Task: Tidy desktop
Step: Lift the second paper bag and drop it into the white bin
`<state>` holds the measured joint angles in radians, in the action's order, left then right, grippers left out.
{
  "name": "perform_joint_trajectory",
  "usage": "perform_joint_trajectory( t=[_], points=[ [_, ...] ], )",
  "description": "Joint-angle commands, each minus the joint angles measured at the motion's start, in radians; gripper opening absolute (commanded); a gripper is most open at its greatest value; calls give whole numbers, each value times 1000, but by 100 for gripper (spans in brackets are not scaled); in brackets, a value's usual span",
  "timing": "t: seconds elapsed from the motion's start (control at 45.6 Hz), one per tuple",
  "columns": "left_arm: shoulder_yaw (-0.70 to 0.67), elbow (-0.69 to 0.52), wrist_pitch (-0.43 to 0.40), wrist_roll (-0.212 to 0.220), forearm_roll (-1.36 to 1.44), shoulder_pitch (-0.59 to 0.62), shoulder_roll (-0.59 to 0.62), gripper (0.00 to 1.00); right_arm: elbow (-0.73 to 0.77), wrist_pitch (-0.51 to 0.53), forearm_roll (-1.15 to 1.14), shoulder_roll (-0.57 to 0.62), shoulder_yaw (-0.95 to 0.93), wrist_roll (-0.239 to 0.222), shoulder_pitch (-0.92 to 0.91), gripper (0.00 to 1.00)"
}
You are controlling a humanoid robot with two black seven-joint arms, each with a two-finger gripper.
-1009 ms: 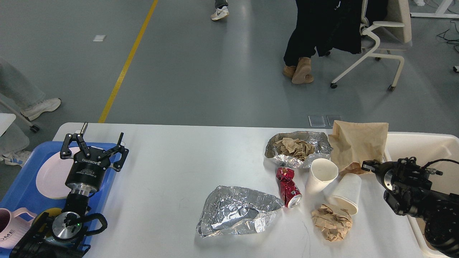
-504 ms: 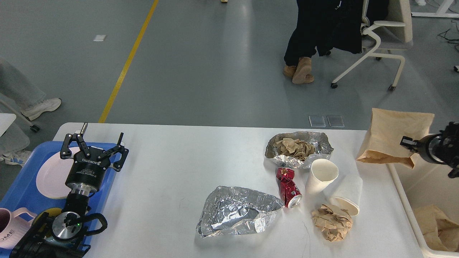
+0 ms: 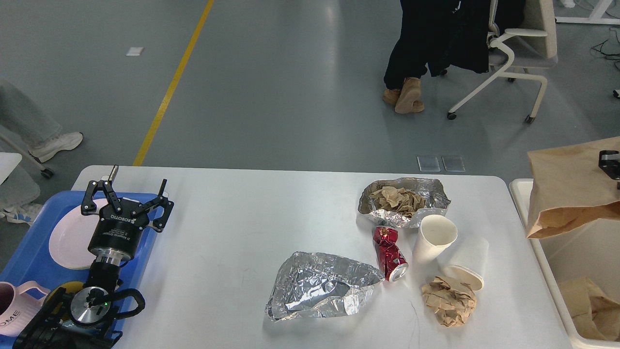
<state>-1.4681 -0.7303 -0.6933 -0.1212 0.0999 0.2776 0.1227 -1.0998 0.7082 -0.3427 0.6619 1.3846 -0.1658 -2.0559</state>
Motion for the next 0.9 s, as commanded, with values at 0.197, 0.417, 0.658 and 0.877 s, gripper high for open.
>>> perform_joint_trajectory(
  t=[0.197,0.417,0.658,0.877],
  points=[
    [0,0,0,0,0,0,0,96,-271,108,103,-10,194,-1,-285,0],
    [0,0,0,0,0,0,0,96,-273,56,117,-5,229,0,-290,0],
    [2,0,1,0,0,-1,0,96,-160,-72,70,137,284,-1,-167,0],
    [2,0,1,0,0,0,0,96,115,-248,65,217,-45,-1,359,0]
  ],
)
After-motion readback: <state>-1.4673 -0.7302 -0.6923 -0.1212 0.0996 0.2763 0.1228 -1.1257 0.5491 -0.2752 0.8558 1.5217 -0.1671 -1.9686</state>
